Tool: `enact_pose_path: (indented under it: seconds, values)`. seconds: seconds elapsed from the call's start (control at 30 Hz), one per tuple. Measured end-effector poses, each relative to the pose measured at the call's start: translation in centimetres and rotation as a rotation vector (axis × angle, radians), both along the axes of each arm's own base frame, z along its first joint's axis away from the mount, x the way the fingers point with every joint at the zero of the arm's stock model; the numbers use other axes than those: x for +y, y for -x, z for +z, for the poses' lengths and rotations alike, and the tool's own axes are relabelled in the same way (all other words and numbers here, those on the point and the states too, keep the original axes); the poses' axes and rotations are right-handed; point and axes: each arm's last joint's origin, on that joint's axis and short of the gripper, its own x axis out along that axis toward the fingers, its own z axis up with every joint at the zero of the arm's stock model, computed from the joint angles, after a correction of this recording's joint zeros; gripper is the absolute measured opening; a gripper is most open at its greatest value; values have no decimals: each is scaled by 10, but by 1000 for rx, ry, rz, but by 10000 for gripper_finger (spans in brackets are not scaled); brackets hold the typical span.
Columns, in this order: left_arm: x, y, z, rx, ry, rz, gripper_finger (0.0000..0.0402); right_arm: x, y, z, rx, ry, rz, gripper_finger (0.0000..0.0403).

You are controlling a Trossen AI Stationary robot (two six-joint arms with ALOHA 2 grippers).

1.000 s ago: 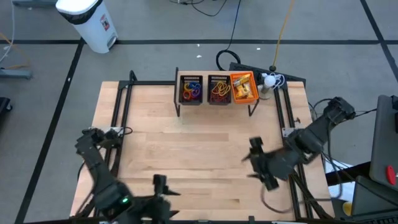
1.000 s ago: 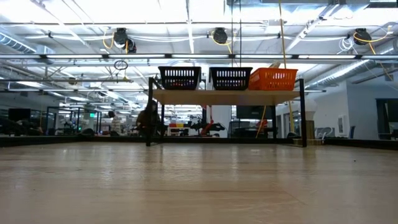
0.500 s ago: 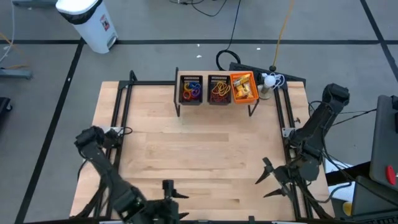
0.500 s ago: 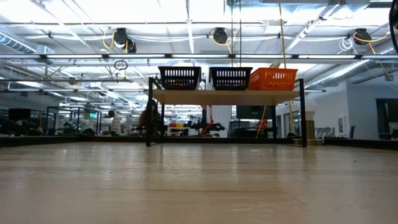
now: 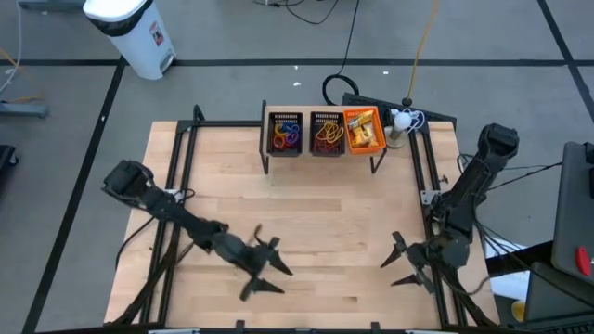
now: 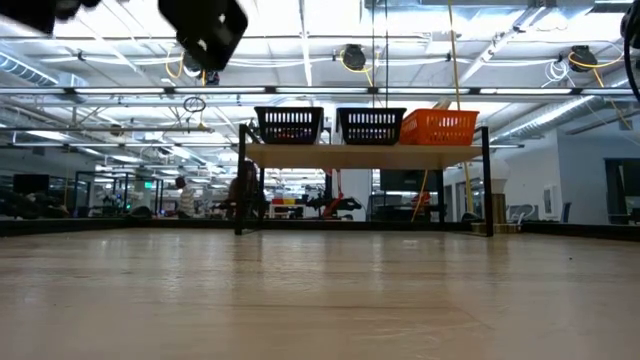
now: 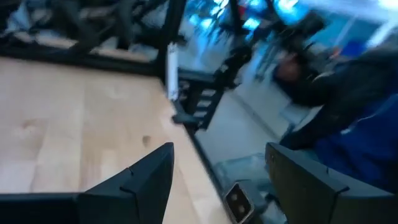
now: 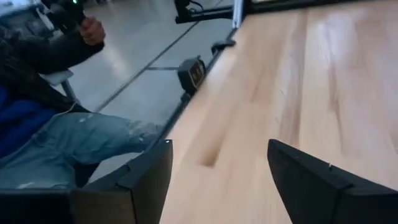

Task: Pick & Place Office Desk Supplies
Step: Return to Home Position

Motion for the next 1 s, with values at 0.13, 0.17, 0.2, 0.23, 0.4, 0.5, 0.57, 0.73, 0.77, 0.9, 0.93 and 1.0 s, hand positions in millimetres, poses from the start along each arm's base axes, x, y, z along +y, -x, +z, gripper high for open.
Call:
enact_pose_path:
  seconds: [0.13,0.17,0.2,0.23,0.4,0.5,0.57,0.73,0.77,0.9,0.93,1.0]
  values:
    - [19,19,-14,-81,46,-51,255,-17,8,-32,13,-81,-17,242]
    - [22,22,-16,-94,53,-53,255,-22,11,-40,13,-109,-21,239]
    - [25,25,-20,-88,57,-50,255,-27,14,-46,12,-137,-26,235]
    - [27,27,-23,-81,59,-46,255,-27,13,-43,0,-189,-31,233]
    - [32,27,-26,-78,54,-33,255,-26,13,-39,-45,-188,-13,226]
    - [38,24,-26,-77,51,-19,255,-26,13,-32,-135,-160,13,226]
    - [43,21,-26,-77,53,-11,255,-26,13,-32,-161,-109,26,226]
    - [67,20,-29,-104,86,65,255,-24,14,-32,-218,-25,101,224]
    - [72,20,-29,-120,95,82,255,-24,14,-32,-225,-20,126,224]
    - [86,22,-30,-139,134,130,255,-21,16,-30,-227,-39,235,224]
    - [88,21,-30,-138,140,139,255,-21,17,-30,-226,-46,265,224]
    - [89,20,-30,-133,144,170,255,-19,18,-30,-219,-56,323,224]
